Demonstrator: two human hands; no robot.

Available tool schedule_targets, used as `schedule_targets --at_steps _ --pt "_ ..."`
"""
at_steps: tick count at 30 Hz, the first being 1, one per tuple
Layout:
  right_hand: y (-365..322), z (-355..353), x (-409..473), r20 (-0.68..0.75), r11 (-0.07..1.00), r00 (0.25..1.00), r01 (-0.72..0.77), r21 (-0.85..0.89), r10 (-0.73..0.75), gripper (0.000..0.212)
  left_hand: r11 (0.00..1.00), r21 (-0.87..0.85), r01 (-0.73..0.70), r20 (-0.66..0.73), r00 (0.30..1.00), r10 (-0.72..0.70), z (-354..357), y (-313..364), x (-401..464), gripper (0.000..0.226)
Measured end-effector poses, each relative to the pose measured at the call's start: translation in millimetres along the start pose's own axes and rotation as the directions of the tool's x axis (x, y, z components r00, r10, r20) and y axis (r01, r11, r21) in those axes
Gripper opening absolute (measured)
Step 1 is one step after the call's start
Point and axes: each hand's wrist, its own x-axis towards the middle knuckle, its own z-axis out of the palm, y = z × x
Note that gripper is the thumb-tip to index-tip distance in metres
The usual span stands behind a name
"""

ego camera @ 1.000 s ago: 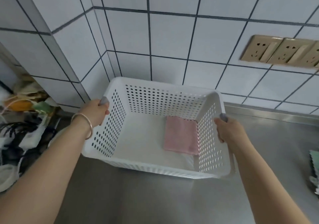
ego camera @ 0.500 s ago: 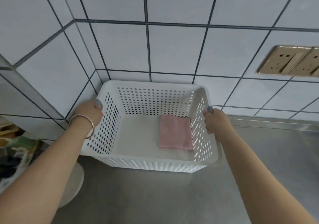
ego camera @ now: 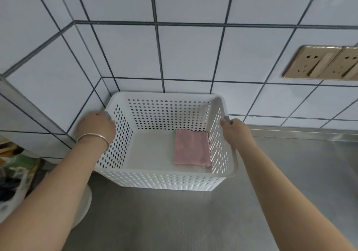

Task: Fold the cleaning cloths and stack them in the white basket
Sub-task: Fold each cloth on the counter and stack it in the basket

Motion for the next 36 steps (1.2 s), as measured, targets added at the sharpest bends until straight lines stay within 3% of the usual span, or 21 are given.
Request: schedule_targets --at_steps 3,5,8,12,15,18,22,26,30,34,36 --pt "7.6 -12.4 -24.9 -0.155 0.995 0.985 0.083 0.062 -0.072 0.045 0.996 0.051 -0.069 -0.140 0.987 0.076 -27.3 26.2 -26.1 0.047" --pt "33.4 -32.1 -49.5 -0.196 0.990 0.978 0.095 0.109 -0.072 0.033 0.972 -0.032 -0.233 -0.250 0.943 0.217 -41.9 70.5 -51.0 0.046" --pt "84.2 -53.7 -78.4 -0.165 0.993 0.986 0.036 0.114 -0.016 0.023 0.873 -0.059 -0.485 -0.392 0.815 0.427 -53.6 142.7 -86.0 0.046" --pt "177.3 -107.2 -105.9 -0.228 0.962 0.954 -0.141 0.233 0.195 0.022 0.668 -0.131 -0.732 -0.439 0.647 0.623 -43.6 254.2 -152.9 0.040" --pt "245.5 -150.2 -124.1 -0.282 0.935 0.907 -0.242 0.261 0.313 0.020 0.510 -0.195 -0.838 -0.399 0.543 0.739 -16.1 328.4 -204.3 0.036" --pt "313.4 -184.2 -138.3 -0.309 0.911 0.863 -0.340 0.232 0.401 0.013 0.401 -0.248 -0.882 -0.251 0.458 0.853 27.7 393.2 -254.0 0.025" --pt "401.3 -227.7 -143.5 -0.377 0.896 0.821 -0.439 0.060 0.428 0.022 0.259 -0.310 -0.915 -0.072 0.294 0.953 93.7 475.2 -322.5 0.031" --pt "463.5 -265.2 -129.0 -0.493 0.925 0.836 -0.352 -0.142 0.242 0.023 0.303 -0.354 -0.885 0.148 0.267 0.952 154.2 538.4 -369.5 0.034" --pt "505.3 -288.0 -99.6 -0.475 0.889 0.878 -0.260 -0.378 0.055 0.040 0.293 -0.331 -0.897 0.082 0.282 0.956 191.0 579.1 -396.9 0.037" --pt "518.6 -293.4 -88.7 -0.450 0.852 0.893 -0.210 -0.480 -0.033 0.011 0.301 -0.301 -0.905 0.021 0.309 0.951 199.9 599.7 -410.0 0.053" --pt "524.1 -298.1 -85.7 -0.451 0.871 0.888 -0.149 -0.467 -0.090 0.020 0.311 -0.282 -0.908 0.010 0.322 0.947 205.0 610.1 -410.6 0.052"
